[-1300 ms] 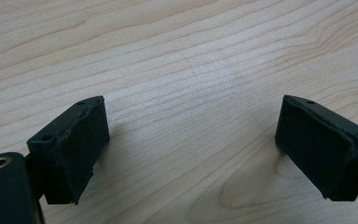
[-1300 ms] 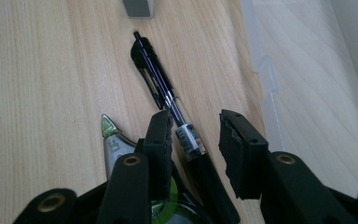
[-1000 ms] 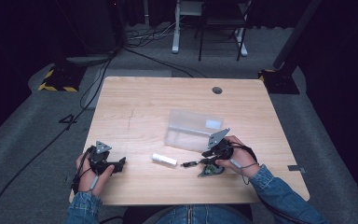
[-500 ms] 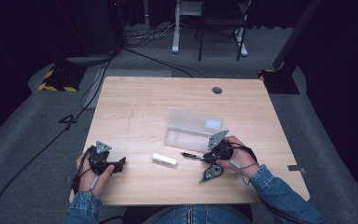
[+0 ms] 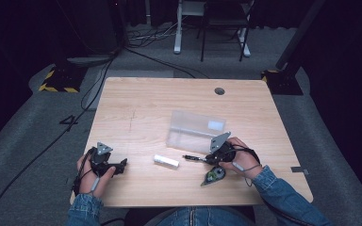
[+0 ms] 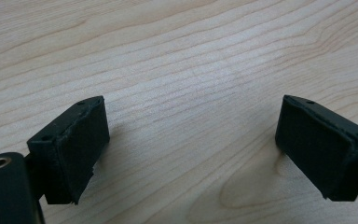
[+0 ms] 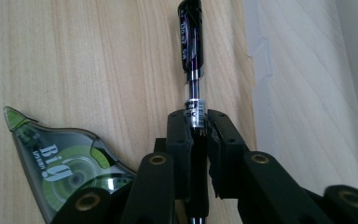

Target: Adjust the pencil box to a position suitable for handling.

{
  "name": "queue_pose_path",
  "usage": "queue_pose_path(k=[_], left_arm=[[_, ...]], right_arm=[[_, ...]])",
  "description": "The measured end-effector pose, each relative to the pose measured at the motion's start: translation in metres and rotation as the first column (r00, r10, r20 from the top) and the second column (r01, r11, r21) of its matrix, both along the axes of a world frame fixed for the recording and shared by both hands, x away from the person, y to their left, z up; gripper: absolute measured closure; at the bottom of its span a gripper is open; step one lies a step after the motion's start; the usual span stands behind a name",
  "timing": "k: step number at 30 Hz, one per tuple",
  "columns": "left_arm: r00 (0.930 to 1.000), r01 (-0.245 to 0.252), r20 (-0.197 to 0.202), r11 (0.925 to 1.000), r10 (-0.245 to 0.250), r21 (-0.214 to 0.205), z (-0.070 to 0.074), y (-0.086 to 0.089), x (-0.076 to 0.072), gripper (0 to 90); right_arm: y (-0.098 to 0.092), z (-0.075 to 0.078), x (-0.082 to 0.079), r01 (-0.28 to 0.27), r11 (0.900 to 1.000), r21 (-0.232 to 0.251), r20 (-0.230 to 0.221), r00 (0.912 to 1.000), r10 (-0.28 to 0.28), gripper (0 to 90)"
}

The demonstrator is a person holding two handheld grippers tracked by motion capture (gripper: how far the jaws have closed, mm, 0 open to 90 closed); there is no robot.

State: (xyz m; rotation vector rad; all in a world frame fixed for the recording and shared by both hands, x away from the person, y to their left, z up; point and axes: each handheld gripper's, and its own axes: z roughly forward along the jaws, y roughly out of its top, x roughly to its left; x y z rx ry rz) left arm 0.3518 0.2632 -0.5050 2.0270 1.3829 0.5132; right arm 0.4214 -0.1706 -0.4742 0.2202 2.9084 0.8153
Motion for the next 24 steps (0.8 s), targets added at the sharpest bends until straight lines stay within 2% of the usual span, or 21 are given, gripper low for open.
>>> queue_pose_path(k=[14,24], left_arm=[[1.0000,0.000,0.000,1.0000,0.000,0.000,0.000,0.000,0.000,10.0],[1.0000,0.000,0.000,1.0000,0.000,0.000,0.000,0.000,0.000,10.0]], right_arm=[[0.001,0.015,-0.007,-0.006,0.9984,0.055,0.007,1.0000,0.005,80.0],[0.003,0.028,-0.012,-0.017,0.9947,0.101,0.030,0.9995,0.014,80.0]])
